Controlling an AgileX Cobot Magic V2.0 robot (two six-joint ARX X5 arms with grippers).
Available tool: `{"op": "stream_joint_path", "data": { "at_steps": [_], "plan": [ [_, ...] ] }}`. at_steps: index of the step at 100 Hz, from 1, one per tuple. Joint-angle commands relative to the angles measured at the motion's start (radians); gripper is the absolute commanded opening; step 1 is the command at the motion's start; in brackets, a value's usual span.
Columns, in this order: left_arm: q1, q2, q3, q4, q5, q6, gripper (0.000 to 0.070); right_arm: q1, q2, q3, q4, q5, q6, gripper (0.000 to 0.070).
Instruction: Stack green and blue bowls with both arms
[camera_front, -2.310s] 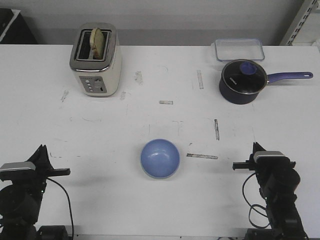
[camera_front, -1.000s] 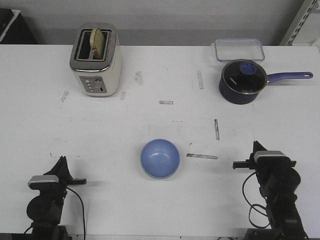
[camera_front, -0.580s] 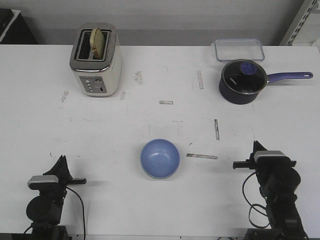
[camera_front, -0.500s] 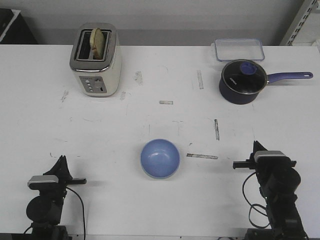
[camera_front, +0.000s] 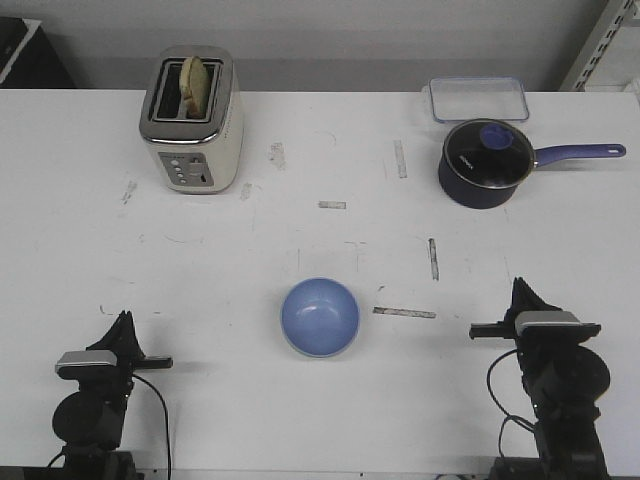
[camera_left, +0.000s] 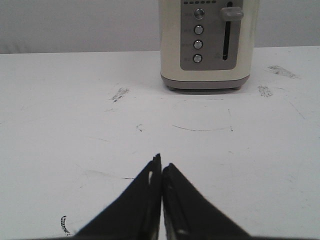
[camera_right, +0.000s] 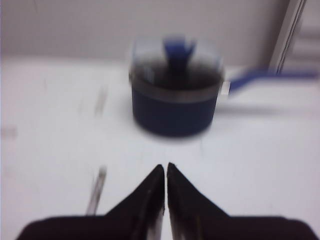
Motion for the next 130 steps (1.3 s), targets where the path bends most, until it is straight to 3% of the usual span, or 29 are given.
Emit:
{"op": "stream_joint_path", "data": {
  "at_steps": [1,29,35,130],
  "plan": [
    [0.000,-0.002,-0.022,0.017,0.003,0.002,0.0002,-0.001,-0.043,-0.068,0.039,0.006,-0.006,0.0001],
    [0.000,-0.002,-0.022,0.016,0.003,0.002,0.0002,0.000,-0.387,-0.376,0.080,0.024,0.008,0.0001],
    [0.000,-0.002,-0.022,0.016,0.003,0.002,0.0002,0.000,-0.467,-0.381,0.003,0.025,-0.005,0.0001],
    [0.000,-0.001,-0.022,0.028,0.003,0.002,0.0002,-0.003,-0.457,-0.381,-0.002,0.026,-0.001,0.0001]
  ]
}}
